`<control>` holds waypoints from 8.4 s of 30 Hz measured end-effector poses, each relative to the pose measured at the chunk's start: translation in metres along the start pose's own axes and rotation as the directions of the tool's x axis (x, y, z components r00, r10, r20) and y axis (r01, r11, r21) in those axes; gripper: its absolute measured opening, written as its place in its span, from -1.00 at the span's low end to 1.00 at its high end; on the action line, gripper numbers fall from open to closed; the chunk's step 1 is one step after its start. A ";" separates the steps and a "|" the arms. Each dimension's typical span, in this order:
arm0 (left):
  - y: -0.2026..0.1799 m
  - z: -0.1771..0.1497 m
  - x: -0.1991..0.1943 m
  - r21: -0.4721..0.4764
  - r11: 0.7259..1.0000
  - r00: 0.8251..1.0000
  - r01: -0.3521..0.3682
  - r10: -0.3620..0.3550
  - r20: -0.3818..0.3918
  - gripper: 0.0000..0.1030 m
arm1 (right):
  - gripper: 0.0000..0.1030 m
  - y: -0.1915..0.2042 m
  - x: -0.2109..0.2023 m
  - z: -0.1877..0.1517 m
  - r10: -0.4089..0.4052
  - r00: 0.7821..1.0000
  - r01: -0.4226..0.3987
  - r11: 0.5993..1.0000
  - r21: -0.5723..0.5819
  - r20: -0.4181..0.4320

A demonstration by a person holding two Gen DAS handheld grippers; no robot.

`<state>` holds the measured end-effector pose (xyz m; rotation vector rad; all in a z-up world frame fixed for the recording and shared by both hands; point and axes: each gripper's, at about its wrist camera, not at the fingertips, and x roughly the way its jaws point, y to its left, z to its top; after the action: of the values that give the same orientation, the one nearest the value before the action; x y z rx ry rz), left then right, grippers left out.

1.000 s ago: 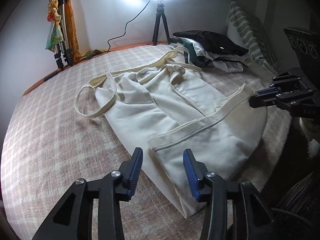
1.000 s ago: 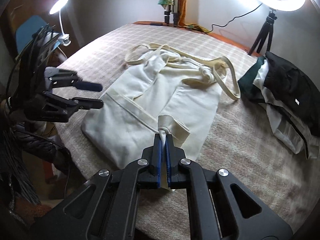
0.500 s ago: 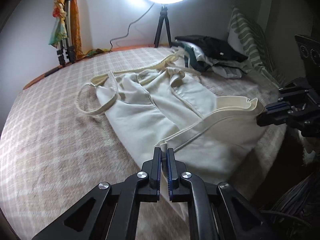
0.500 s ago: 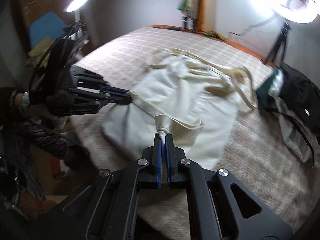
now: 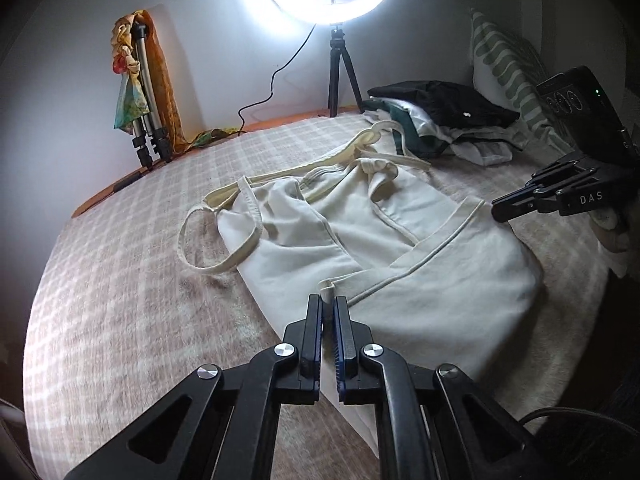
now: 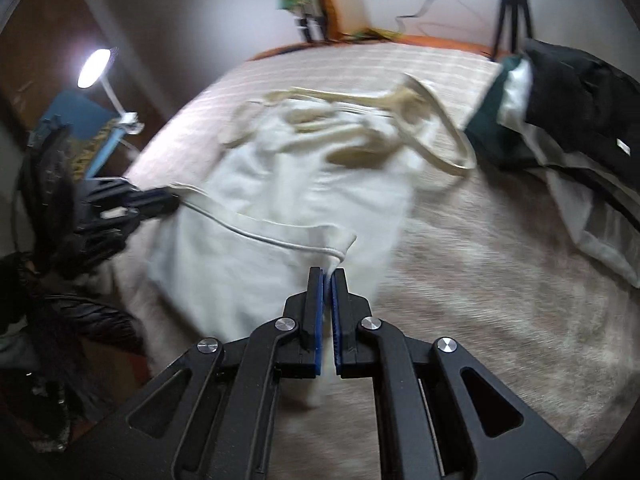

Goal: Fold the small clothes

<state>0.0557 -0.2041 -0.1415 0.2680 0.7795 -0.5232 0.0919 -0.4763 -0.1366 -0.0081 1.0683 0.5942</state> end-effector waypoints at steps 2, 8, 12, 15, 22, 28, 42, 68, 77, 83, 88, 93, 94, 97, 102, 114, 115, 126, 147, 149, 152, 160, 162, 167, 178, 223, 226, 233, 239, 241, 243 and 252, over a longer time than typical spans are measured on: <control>0.004 -0.001 0.007 -0.009 1.000 0.999 0.014 -0.014 -0.032 -0.96 | -0.90 -0.002 0.002 -0.003 -0.026 1.000 0.026 1.000 0.008 0.003; 0.012 -0.005 0.004 -0.040 0.999 0.999 -0.012 0.010 -0.048 -0.20 | -0.90 -0.010 0.004 -0.009 -0.106 0.994 0.106 0.992 0.070 -0.015; 0.029 0.004 -0.005 -0.058 0.998 0.999 -0.029 0.028 -0.025 -0.04 | -0.81 -0.008 -0.013 -0.004 -0.115 0.993 0.113 0.990 0.087 0.027; 0.048 0.017 -0.008 -0.095 0.995 1.000 -0.009 0.009 -0.008 0.15 | 0.00 -0.004 -0.028 0.009 -0.130 0.988 0.124 0.990 0.073 0.083; 0.084 0.054 0.014 -0.083 0.996 1.000 -0.025 0.023 -0.021 0.27 | 0.09 -0.007 -0.030 0.063 -0.184 0.975 0.182 0.983 0.024 0.127; 0.105 0.081 0.059 -0.019 0.998 0.997 -0.054 0.053 -0.057 0.32 | 0.09 -0.020 0.007 0.110 -0.207 0.977 0.209 0.977 -0.039 0.045; 0.130 0.089 0.127 -0.028 0.998 0.976 0.063 -0.068 -0.205 -0.88 | -0.88 -0.048 0.092 0.147 -0.230 0.966 0.229 0.973 -0.019 -0.117; 0.081 0.055 -0.020 -0.235 0.939 0.941 0.252 -0.295 -0.169 -0.92 | -0.91 0.019 -0.066 0.070 -0.112 0.993 0.115 0.956 0.271 -0.026; 0.027 -0.022 -0.060 -0.346 0.876 0.897 0.335 -0.409 -0.169 -0.92 | -0.91 0.040 -0.078 -0.028 -0.069 0.995 0.091 0.924 0.371 -0.071; 0.002 -0.062 -0.061 -0.320 0.894 0.892 0.313 -0.393 -0.223 -0.89 | -0.91 0.039 -0.054 -0.076 -0.100 0.980 0.159 0.917 0.366 -0.173; -0.007 -0.077 -0.066 -0.273 0.920 0.896 0.281 -0.353 -0.268 -0.37 | -0.57 0.040 -0.054 -0.085 -0.116 0.966 0.185 0.935 0.303 -0.231; 0.002 -0.066 -0.103 -0.227 0.924 0.916 0.309 -0.353 -0.191 -0.37 | -0.43 0.065 -0.098 -0.070 -0.095 0.993 0.107 0.972 0.208 -0.069; 0.005 -0.058 -0.107 -0.223 0.926 0.924 0.306 -0.345 -0.166 -0.36 | -0.43 0.071 -0.106 -0.063 -0.098 0.995 0.098 0.978 0.186 -0.013; 0.009 -0.029 -0.104 -0.202 0.947 0.956 0.251 -0.275 -0.099 -0.36 | -0.43 0.085 -0.103 -0.035 -0.127 0.989 0.116 0.984 0.132 0.078; 0.010 0.003 -0.061 -0.211 0.960 0.980 0.186 -0.197 -0.034 -0.38 | -0.43 0.097 -0.043 0.003 -0.226 0.969 0.217 0.972 0.094 0.103; -0.004 -0.042 -0.018 -0.112 0.981 0.974 0.161 -0.176 -0.141 -0.30 | -0.32 0.049 -0.011 -0.034 -0.132 0.991 0.136 0.976 0.173 -0.034; -0.001 -0.043 -0.020 -0.123 0.979 0.973 0.165 -0.183 -0.144 -0.29 | -0.21 0.042 -0.020 -0.038 -0.103 0.994 0.105 0.972 0.209 -0.020; 0.070 -0.053 -0.024 -0.569 0.774 0.928 0.276 -0.369 -0.052 0.52 | 0.28 -0.011 -0.030 -0.046 0.046 0.998 -0.064 0.905 0.420 0.052; 0.062 -0.021 0.038 -0.653 0.628 0.848 0.424 -0.528 0.043 0.23 | 0.26 -0.022 0.019 -0.020 0.305 0.943 -0.331 0.818 0.471 0.131; 0.065 -0.025 0.038 -0.673 0.618 0.854 0.405 -0.519 0.037 -0.09 | -0.13 -0.023 0.023 -0.022 0.312 0.943 -0.328 0.801 0.500 0.118; 0.069 -0.036 0.037 -0.703 0.583 0.839 0.408 -0.542 0.037 -0.39 | -0.29 -0.025 0.019 -0.030 0.317 0.942 -0.329 0.797 0.506 0.112; 0.053 -0.028 0.017 -0.625 0.694 0.891 0.357 -0.453 0.006 -0.83 | -0.76 0.005 0.001 -0.020 0.186 0.980 -0.197 0.888 0.415 0.068; 0.045 -0.019 0.007 -0.574 0.741 0.907 0.348 -0.420 0.008 -0.84 | -0.76 0.014 -0.012 -0.014 0.156 0.984 -0.177 0.909 0.379 0.086; 0.029 0.003 -0.019 -0.473 0.815 0.932 0.335 -0.359 0.042 -0.85 | -0.77 0.030 -0.042 -0.006 0.085 0.987 -0.125 0.935 0.333 0.133; 0.004 0.064 -0.034 -0.330 0.893 0.952 0.306 -0.298 0.076 -0.85 | -0.77 0.030 -0.098 0.013 -0.118 0.975 0.057 0.952 0.301 0.188; -0.140 0.306 0.161 -0.037 0.973 0.971 0.227 -0.223 0.083 -0.84 | -0.78 -0.223 -0.167 0.095 -0.512 0.843 0.417 0.818 0.396 0.169; -0.143 0.305 0.176 -0.033 0.987 0.986 0.157 -0.155 0.059 -0.61 | -0.78 -0.236 -0.149 0.095 -0.554 0.824 0.472 0.789 0.393 0.122; -0.139 0.299 0.170 -0.020 0.997 0.993 0.081 -0.079 0.082 0.04 | 0.19 -0.238 -0.136 0.093 -0.671 0.739 0.607 0.702 0.373 0.061; -0.137 0.288 0.142 -0.012 0.996 0.991 0.087 -0.086 0.106 0.41 | 0.38 -0.217 -0.157 0.091 -0.675 0.731 0.593 0.699 0.400 0.098; -0.137 0.284 0.127 -0.004 0.996 0.990 0.092 -0.091 0.112 0.47 | 0.49 -0.202 -0.167 0.090 -0.678 0.726 0.590 0.701 0.402 0.117; -0.137 0.280 0.111 0.001 0.996 0.988 0.088 -0.087 0.124 0.57 | 0.52 -0.187 -0.175 0.090 -0.684 0.718 0.591 0.698 0.404 0.131; -0.132 0.251 0.015 0.011 0.996 0.973 0.088 -0.088 0.214 0.92 | 0.72 -0.098 -0.221 0.073 -0.698 0.691 0.596 0.697 0.399 0.187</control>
<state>0.1435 -0.4245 0.0151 0.1754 0.5832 -0.6251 0.1213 -0.6377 0.0547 -0.0186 0.7431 -0.2397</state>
